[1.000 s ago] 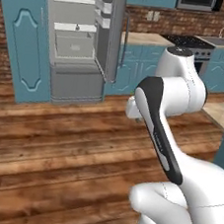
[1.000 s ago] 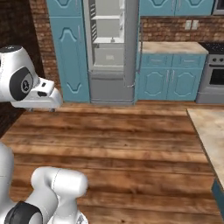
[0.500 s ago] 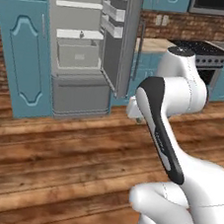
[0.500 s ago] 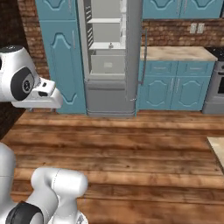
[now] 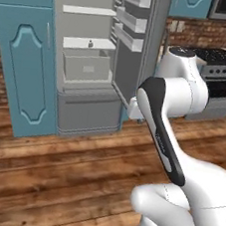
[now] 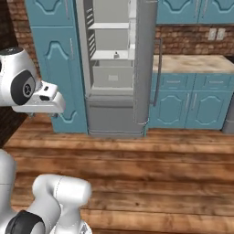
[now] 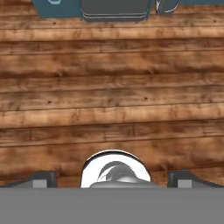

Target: Take the cakes from the fridge and place them on the empty tray on the dining counter.

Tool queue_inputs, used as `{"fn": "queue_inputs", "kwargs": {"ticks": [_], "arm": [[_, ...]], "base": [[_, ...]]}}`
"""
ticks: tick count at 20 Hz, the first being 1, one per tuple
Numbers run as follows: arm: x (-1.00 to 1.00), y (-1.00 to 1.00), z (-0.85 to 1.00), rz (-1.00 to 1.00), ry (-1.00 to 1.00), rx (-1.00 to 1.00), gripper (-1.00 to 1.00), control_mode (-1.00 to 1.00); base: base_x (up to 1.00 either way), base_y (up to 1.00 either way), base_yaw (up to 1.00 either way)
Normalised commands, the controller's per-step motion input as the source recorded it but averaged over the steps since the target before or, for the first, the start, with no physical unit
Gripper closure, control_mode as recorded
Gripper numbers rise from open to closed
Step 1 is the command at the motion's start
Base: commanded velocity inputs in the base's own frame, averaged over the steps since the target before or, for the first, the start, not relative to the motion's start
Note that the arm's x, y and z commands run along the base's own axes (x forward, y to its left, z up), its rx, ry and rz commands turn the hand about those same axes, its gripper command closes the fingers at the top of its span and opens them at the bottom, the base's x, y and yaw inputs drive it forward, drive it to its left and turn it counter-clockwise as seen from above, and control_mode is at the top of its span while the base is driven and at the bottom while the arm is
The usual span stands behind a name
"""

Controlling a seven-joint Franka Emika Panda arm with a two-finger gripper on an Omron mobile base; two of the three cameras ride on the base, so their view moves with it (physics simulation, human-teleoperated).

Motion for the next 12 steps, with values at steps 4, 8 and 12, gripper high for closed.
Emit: {"fn": "queue_inputs", "kwargs": {"ticks": [4, 8, 12], "arm": [[0.00, 0.00, 0.00, 0.00, 0.00, 0.00, -1.00, 1.00], [0.00, 0.00, 0.00, 0.00, 0.00, 0.00, -1.00, 1.00], [0.00, 0.00, 0.00, 0.00, 0.00, 0.00, -1.00, 1.00]], "base": [[1.00, 0.17, 0.00], [1.00, 0.18, 0.00], [1.00, 0.10, 0.00]]}}
